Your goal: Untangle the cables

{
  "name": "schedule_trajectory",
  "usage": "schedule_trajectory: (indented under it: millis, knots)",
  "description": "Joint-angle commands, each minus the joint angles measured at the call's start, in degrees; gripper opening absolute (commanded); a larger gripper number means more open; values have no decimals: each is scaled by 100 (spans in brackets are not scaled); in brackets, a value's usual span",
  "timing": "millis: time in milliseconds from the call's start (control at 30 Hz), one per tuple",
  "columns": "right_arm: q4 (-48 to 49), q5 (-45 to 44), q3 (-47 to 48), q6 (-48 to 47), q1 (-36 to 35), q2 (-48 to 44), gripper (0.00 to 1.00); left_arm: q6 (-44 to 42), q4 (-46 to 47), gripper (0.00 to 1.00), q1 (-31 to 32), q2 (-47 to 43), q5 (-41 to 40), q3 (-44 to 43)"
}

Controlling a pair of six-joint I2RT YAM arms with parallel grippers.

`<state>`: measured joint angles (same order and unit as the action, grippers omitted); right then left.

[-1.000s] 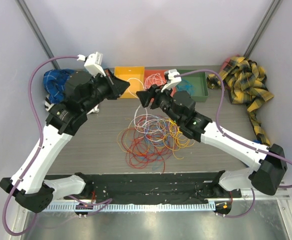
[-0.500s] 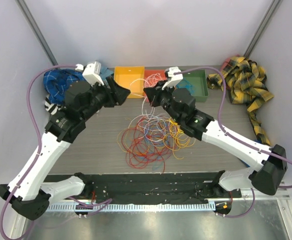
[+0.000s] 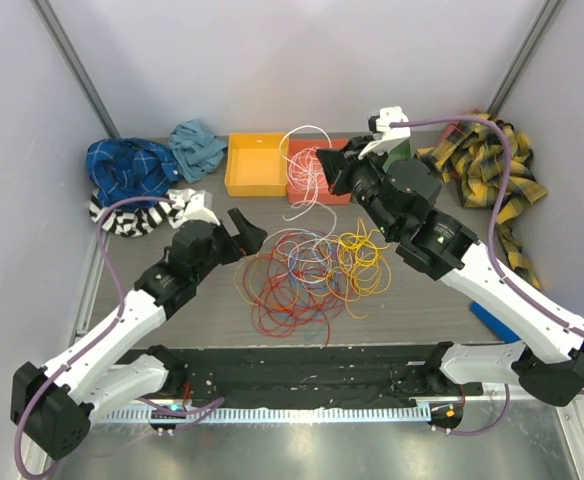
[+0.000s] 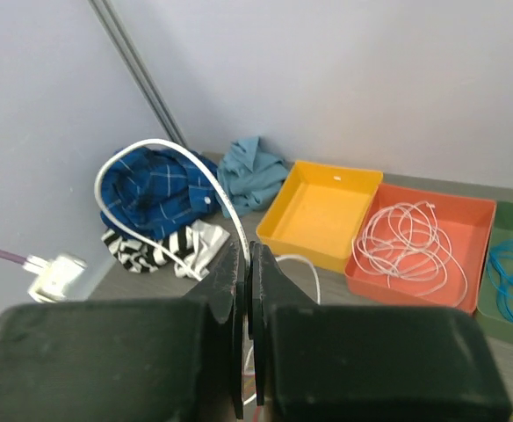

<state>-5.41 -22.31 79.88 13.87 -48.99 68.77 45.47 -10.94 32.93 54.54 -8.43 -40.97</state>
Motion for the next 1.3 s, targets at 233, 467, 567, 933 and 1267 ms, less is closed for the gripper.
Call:
schedule_trajectory:
  millis: [233, 467, 567, 933, 1267]
  knots:
    - [-522, 95, 423, 142, -14, -22, 1, -194, 6615, 100, 372, 80, 69, 2179]
    - [-786, 314, 959, 493, -14, 92, 1, -1784, 7928, 100, 1031, 1126, 535, 2094]
    - [-1032, 420, 1267, 625, -14, 180, 1, -2260, 8186, 100, 1286, 1365, 605, 1971]
    - [-1313, 736, 1557, 995, -14, 163, 1, -2895, 9293, 100, 1383, 2086, 544, 1655]
    - [-1489, 851, 1557, 1179, -5, 13, 1, -2833, 9953, 100, 1383, 2921, 799, 960]
